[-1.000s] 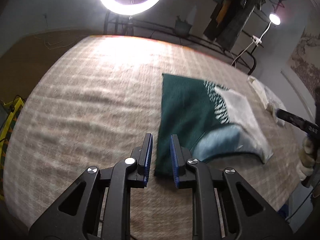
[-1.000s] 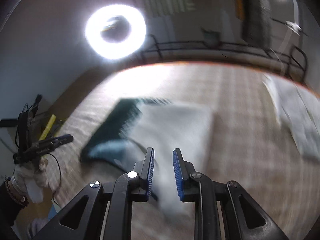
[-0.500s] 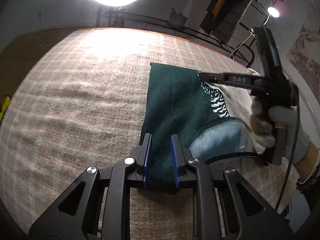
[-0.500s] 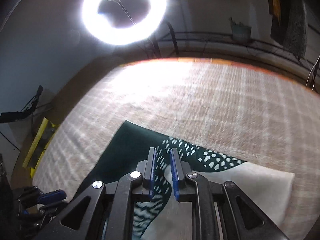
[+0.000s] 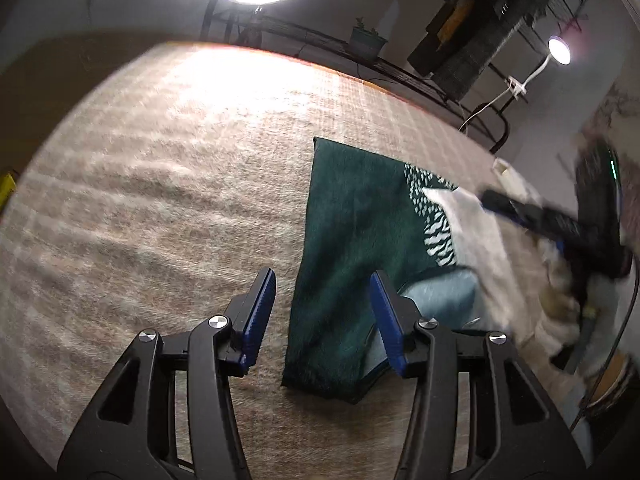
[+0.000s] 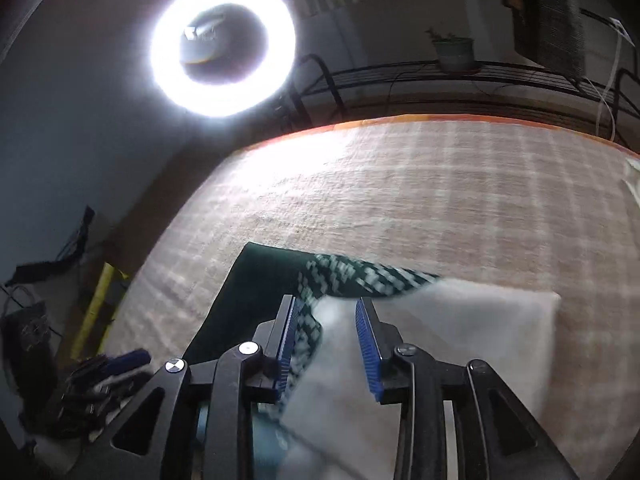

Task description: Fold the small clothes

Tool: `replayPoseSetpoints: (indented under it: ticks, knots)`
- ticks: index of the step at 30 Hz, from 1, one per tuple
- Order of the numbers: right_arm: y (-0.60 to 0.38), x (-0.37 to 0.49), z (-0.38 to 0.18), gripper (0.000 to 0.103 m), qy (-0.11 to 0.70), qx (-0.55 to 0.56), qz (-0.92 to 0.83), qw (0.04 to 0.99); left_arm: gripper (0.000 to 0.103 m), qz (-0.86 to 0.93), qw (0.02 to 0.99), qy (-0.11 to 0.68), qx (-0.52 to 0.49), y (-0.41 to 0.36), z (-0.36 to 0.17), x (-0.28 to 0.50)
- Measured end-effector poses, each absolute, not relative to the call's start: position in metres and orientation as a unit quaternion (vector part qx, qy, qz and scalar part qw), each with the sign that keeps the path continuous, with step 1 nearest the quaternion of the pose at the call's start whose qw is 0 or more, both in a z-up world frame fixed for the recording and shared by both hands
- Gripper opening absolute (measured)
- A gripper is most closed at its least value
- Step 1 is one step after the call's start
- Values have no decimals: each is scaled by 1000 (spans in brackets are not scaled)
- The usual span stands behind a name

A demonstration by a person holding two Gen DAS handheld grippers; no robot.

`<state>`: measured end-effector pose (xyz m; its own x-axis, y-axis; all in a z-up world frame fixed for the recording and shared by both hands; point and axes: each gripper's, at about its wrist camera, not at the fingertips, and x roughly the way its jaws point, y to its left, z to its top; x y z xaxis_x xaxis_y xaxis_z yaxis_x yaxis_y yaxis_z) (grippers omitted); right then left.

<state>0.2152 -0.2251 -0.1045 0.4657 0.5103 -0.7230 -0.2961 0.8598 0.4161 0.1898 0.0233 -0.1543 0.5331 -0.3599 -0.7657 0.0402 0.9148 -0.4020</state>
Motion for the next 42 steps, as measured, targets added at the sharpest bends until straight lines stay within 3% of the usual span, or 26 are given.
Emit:
replayPoseSetpoints:
  ticks: [7, 13, 20, 26, 28, 31, 34, 37, 42]
  knots:
    - [-333, 167, -112, 41, 475, 216, 194, 831, 50, -130, 822, 501, -236, 36, -172, 213]
    - [-386, 150, -143, 37, 497, 293, 190, 794, 50, -142, 797, 522, -268, 40, -190, 231]
    - [-379, 155, -170, 34, 512, 328, 233, 759, 50, -168, 779, 525, -299, 47, -198, 243]
    - [-373, 164, -186, 30, 495, 377, 254, 740, 38, -194, 759, 535, -316, 46, -203, 257]
    - [-370, 168, -189, 23, 496, 379, 257, 738, 37, -199, 759, 536, -311, 38, -201, 262]
    - [-358, 174, -191, 23, 493, 377, 266, 738, 36, -202, 764, 534, -301, 25, -200, 270]
    - [-340, 184, -191, 20, 494, 370, 269, 739, 29, -193, 773, 532, -287, 15, -197, 275]
    - [-326, 192, -189, 8, 505, 354, 261, 743, 9, -174, 786, 533, -262, 5, -196, 275]
    - [-314, 194, -177, 1, 509, 311, 236, 767, 3, -153, 816, 514, -216, -7, -186, 265]
